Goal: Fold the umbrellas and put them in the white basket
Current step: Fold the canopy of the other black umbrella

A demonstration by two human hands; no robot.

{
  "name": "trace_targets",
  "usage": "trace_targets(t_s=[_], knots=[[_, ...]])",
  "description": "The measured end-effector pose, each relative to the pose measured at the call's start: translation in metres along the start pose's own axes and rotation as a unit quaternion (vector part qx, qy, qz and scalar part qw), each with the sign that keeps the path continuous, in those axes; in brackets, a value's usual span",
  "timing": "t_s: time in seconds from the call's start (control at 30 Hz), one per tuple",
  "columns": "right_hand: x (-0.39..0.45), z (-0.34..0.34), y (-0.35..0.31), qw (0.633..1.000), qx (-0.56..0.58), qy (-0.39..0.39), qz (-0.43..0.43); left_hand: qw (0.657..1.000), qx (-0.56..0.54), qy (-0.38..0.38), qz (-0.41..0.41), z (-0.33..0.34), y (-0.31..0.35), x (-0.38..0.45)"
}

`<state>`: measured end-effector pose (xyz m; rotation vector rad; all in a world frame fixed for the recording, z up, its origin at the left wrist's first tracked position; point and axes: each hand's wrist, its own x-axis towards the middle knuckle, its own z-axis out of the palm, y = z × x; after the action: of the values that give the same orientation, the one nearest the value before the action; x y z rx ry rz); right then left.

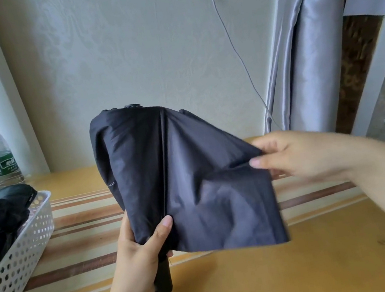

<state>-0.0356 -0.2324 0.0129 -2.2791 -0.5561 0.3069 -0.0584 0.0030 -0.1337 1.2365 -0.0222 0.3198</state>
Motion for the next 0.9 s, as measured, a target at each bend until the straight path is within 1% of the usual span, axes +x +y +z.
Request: trace_targets(t_s=[0.03,0.07,0.1,0.13,0.17,0.2,0.27,0.3,0.33,0.37,0.43,0.47,0.5,0.57,0.67,0.83,0.9], knots=[[-0.005,-0.006,-0.003,0.999,0.045,0.0,0.009,1.0,0.0,0.012,-0.003,-0.001,-0.001,0.001],[-0.008,-0.01,-0.008,0.996,0.08,0.016,0.02,1.0,-0.004,0.02,-0.007,-0.001,-0.001,0.001],[-0.009,-0.013,-0.011,0.994,0.093,0.041,0.028,1.0,-0.009,0.023,-0.009,0.0,-0.002,0.002],[-0.008,-0.015,-0.01,0.994,0.08,0.068,0.031,1.0,-0.01,0.021,-0.008,0.001,-0.002,0.001],[-0.007,-0.014,-0.01,0.994,0.044,0.095,0.03,1.0,-0.005,0.017,-0.004,0.002,-0.003,0.001],[-0.004,-0.012,-0.008,0.994,0.005,0.106,0.021,1.0,0.001,0.012,0.0,0.002,-0.004,0.001],[-0.002,-0.003,-0.007,0.994,-0.056,0.098,0.009,1.0,0.008,0.01,0.003,0.0,-0.004,0.001],[-0.003,0.001,-0.007,0.992,-0.058,0.113,0.001,1.0,0.005,0.01,0.002,0.0,-0.004,0.001],[-0.002,0.003,-0.005,0.988,-0.034,0.149,-0.01,1.0,0.003,0.011,0.001,0.0,-0.003,0.001],[0.0,0.004,-0.003,0.978,0.007,0.206,-0.019,1.0,0.004,0.013,-0.001,0.0,-0.003,0.001],[0.004,0.005,-0.002,0.95,0.068,0.305,-0.032,1.0,0.005,0.019,-0.005,-0.001,-0.003,0.001],[0.005,0.004,-0.002,0.942,0.076,0.324,-0.039,1.0,0.004,0.021,-0.007,0.0,-0.003,0.001],[0.005,0.005,-0.004,0.942,0.071,0.325,-0.042,1.0,0.004,0.022,-0.008,0.0,-0.002,0.001],[0.007,0.009,-0.006,0.955,0.047,0.291,-0.036,1.0,0.006,0.023,-0.007,0.001,-0.002,0.0],[0.011,0.015,-0.009,0.969,0.041,0.245,-0.016,1.0,0.013,0.016,-0.001,0.002,-0.002,0.0],[0.02,0.027,-0.011,0.983,0.079,0.163,0.022,1.0,0.01,0.006,-0.003,0.002,-0.002,-0.001],[0.022,0.028,-0.009,0.988,0.032,0.15,0.021,1.0,0.018,0.005,-0.003,0.001,-0.002,0.0]])
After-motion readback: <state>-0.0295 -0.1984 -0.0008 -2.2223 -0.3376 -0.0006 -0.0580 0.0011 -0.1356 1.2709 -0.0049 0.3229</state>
